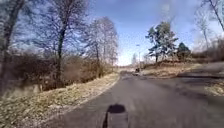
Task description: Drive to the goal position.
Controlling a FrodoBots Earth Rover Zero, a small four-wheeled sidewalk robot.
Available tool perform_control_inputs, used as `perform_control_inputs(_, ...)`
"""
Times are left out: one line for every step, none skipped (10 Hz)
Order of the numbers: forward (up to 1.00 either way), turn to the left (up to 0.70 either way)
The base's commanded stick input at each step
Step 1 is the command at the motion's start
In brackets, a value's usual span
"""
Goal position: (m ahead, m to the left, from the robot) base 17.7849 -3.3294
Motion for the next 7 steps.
perform_control_inputs(0.70,0.01)
perform_control_inputs(0.70,0.00)
perform_control_inputs(0.70,0.00)
perform_control_inputs(0.70,0.00)
perform_control_inputs(0.70,0.00)
perform_control_inputs(0.70,0.00)
perform_control_inputs(0.70,0.00)
